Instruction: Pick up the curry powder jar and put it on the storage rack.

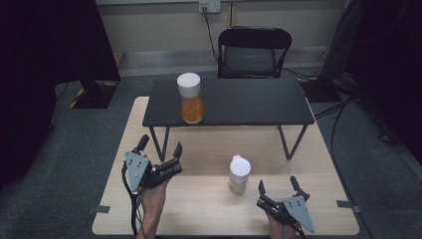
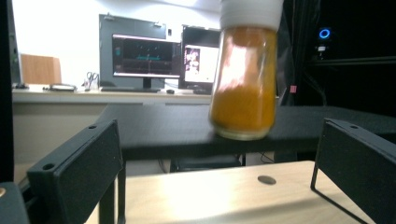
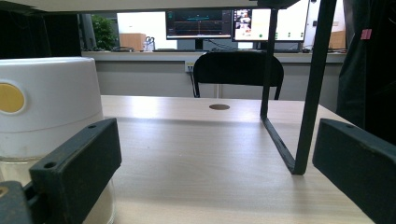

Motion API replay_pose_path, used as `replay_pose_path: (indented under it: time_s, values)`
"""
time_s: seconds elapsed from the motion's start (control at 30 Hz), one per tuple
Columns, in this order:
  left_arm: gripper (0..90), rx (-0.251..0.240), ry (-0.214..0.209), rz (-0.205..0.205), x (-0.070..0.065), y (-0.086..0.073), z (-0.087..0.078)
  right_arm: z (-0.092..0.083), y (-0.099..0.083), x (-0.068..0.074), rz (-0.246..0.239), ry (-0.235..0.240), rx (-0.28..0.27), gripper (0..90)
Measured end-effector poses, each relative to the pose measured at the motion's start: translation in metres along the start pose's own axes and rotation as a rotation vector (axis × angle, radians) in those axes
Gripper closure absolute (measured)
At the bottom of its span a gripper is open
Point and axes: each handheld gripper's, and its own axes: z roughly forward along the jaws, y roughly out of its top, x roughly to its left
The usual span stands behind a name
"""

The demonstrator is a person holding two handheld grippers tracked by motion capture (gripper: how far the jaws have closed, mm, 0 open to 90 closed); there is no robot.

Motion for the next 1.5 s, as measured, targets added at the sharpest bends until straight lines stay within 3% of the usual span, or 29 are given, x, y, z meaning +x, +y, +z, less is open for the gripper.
replay_pose_path:
  time_s: [0.3, 0.37, 0.6, 0.9, 1.23, 1.4, 1.5]
  values:
    - [0.0, 0.019, 0.021, 0.002, 0.006, -0.027, -0.017, 0.0, 0.0, 0.001, 0.0, -0.005, 0.001, 0.0]
    - [0.0, 0.034, 0.037, 0.021, 0.005, -0.032, -0.02, 0.0, 0.0, 0.001, 0.0, -0.005, 0.001, 0.0]
    - [0.0, 0.091, 0.052, 0.015, 0.007, -0.06, -0.03, 0.0, 0.0, 0.001, -0.001, -0.005, 0.0, 0.0]
    - [0.0, 0.073, 0.079, 0.026, 0.001, -0.089, -0.041, 0.0, 0.0, 0.001, -0.001, -0.005, 0.001, 0.0]
    - [0.0, 0.083, 0.102, 0.031, 0.001, -0.108, -0.048, 0.0, 0.0, 0.001, -0.001, -0.005, 0.0, 0.0]
    - [0.0, 0.08, 0.105, 0.029, 0.001, -0.109, -0.048, 0.0, 0.0, 0.001, -0.001, -0.005, 0.001, 0.0]
    - [0.0, 0.105, 0.122, 0.067, -0.004, -0.106, -0.046, 0.0, 0.0, 0.001, 0.0, -0.006, 0.0, 0.0]
